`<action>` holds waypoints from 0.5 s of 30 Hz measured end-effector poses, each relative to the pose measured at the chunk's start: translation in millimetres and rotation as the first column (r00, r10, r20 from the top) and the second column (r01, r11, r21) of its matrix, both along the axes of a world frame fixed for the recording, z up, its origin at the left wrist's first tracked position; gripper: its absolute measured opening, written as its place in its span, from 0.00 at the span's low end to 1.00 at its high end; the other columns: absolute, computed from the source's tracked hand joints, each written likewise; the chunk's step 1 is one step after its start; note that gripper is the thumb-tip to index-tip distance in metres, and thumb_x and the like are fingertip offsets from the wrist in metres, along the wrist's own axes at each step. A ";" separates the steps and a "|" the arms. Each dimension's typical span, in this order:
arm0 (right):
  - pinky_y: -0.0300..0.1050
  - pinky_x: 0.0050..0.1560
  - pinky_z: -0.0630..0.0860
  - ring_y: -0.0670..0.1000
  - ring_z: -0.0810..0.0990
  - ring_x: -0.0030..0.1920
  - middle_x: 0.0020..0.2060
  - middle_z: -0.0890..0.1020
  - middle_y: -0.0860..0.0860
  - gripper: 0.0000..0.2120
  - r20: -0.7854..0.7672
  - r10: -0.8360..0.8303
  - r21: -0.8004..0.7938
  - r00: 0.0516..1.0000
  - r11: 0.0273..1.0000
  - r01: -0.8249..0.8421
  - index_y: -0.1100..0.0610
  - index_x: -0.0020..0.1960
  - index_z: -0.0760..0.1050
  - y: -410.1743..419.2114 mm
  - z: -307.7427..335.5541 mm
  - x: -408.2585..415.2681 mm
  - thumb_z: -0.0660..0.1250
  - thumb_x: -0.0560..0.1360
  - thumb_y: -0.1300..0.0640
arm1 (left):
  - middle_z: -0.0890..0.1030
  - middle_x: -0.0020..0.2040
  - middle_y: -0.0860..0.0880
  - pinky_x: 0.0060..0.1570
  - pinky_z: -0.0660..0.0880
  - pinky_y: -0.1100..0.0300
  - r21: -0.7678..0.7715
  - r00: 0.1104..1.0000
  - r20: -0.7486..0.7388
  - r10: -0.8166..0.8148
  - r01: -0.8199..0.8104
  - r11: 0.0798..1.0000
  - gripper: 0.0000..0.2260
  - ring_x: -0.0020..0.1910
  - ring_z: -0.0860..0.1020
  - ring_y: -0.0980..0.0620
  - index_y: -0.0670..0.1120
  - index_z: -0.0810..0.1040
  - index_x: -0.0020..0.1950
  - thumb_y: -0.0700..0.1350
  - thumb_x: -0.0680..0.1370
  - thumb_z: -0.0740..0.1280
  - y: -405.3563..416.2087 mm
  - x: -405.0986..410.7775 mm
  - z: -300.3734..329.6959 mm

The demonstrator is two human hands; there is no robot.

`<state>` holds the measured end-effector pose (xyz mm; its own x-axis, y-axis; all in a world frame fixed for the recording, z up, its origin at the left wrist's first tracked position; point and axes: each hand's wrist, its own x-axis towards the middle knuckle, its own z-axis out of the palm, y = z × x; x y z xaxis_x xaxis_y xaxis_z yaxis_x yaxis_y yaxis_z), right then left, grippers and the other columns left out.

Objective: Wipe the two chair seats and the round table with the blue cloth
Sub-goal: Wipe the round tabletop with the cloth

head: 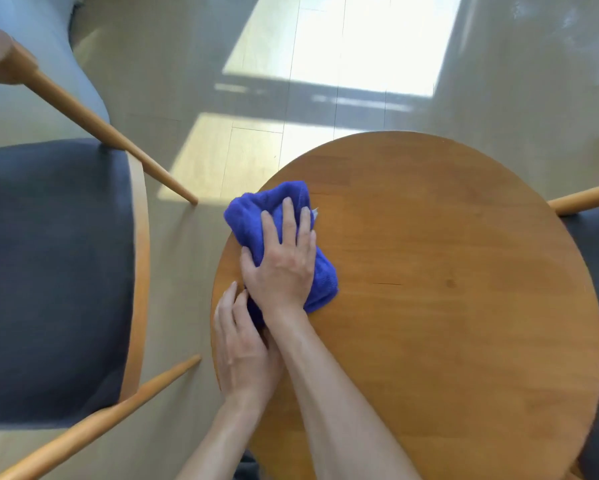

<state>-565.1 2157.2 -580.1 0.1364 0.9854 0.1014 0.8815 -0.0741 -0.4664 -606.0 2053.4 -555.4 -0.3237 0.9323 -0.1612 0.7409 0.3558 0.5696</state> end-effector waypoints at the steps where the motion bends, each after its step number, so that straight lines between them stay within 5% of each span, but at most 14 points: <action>1: 0.59 0.70 0.63 0.60 0.61 0.74 0.73 0.67 0.54 0.24 -0.014 0.037 0.007 0.999 0.999 -0.037 0.52 0.65 0.75 -2.9 0.4 -8.1 0.66 0.70 0.49 | 0.66 0.72 0.45 0.64 0.71 0.42 -0.011 0.999 0.031 0.026 -0.025 1.000 0.30 0.70 0.66 0.45 0.40 0.66 0.70 0.38 0.71 0.74 -1.8 -3.4 1.9; 9: 0.58 0.71 0.63 0.60 0.61 0.74 0.72 0.69 0.55 0.22 -0.026 0.224 0.074 0.974 0.972 -0.221 0.54 0.64 0.76 -4.1 -3.6 0.0 0.65 0.71 0.51 | 0.65 0.72 0.46 0.66 0.69 0.41 -0.019 0.994 0.074 0.082 -0.081 0.997 0.31 0.73 0.62 0.46 0.43 0.64 0.68 0.38 0.70 0.75 -0.3 2.1 1.2; 15: 0.59 0.69 0.65 0.61 0.64 0.73 0.71 0.70 0.57 0.22 0.001 0.328 0.094 0.945 0.941 -0.326 0.56 0.63 0.77 14.5 -6.4 32.8 0.68 0.70 0.53 | 0.68 0.69 0.38 0.65 0.68 0.36 -0.039 0.994 -0.099 0.047 -0.051 0.998 0.28 0.71 0.64 0.37 0.38 0.70 0.65 0.36 0.67 0.74 4.0 18.8 -1.1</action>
<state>-532.3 2171.6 -586.5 -0.1896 0.9626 0.1938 0.8431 0.2607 -0.4703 -587.2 2057.4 -556.5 -0.3850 0.9080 -0.1650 0.7733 0.4150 0.4793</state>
